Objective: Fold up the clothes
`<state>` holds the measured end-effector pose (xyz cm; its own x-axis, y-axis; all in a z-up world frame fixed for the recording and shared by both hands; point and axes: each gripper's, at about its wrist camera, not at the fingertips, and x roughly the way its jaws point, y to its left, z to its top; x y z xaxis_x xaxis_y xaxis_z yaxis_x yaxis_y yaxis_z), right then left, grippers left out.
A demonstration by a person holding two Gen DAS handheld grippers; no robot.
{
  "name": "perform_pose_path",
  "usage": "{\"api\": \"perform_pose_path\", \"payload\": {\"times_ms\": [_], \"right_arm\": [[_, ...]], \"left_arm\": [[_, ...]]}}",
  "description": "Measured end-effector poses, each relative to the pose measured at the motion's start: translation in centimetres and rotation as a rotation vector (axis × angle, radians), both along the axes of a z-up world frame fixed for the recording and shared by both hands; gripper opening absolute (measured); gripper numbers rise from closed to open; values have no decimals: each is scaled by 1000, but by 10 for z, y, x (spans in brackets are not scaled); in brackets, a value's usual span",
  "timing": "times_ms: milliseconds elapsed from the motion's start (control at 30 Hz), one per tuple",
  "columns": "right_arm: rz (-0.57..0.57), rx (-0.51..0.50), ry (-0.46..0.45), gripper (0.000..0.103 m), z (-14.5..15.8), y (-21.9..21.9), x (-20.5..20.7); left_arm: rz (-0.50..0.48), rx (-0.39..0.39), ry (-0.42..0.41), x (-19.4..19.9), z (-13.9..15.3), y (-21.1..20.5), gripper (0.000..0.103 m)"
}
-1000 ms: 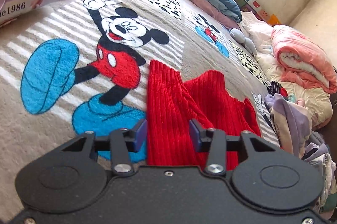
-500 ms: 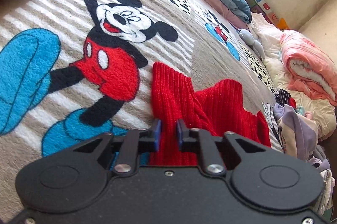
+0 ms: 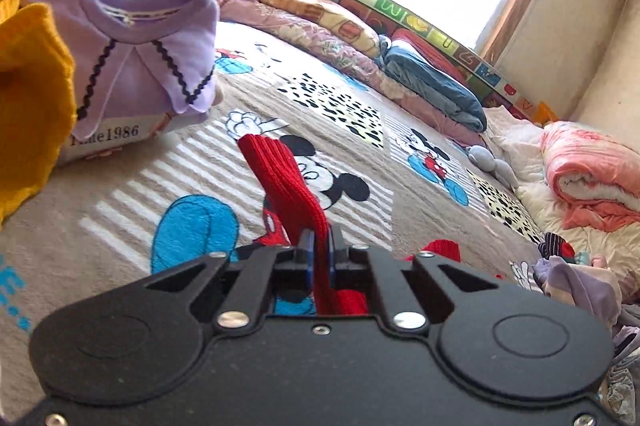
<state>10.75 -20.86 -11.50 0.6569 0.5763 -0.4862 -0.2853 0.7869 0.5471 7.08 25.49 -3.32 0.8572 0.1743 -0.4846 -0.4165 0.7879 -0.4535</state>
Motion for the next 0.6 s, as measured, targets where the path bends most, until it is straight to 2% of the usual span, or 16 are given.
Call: {"api": "perform_pose_path", "payload": {"times_ms": [200, 300, 367, 400, 433, 500, 600], "right_arm": [[-11, -34, -24, 59, -2, -1, -6], [-17, -61, -56, 59, -1, 0, -10], [-21, -86, -81, 59, 1, 1, -13], [-26, -103, -95, 59, 2, 2, -15], [-29, -113, -103, 59, 3, 2, -16], [-35, -123, -115, 59, 3, 2, -18], [-36, -129, -138, 59, 6, 2, -21]], "left_arm": [[114, -116, 63, -23, -44, 25, 4], [160, -121, 121, -25, -55, 33, 4], [185, -116, 175, -23, -61, 37, 12], [187, -126, 186, -24, -64, 40, 24], [190, -149, 177, -26, -66, 44, 31], [200, -197, 147, -30, -67, 51, 35], [203, -226, 119, -28, -67, 60, 39]]}}
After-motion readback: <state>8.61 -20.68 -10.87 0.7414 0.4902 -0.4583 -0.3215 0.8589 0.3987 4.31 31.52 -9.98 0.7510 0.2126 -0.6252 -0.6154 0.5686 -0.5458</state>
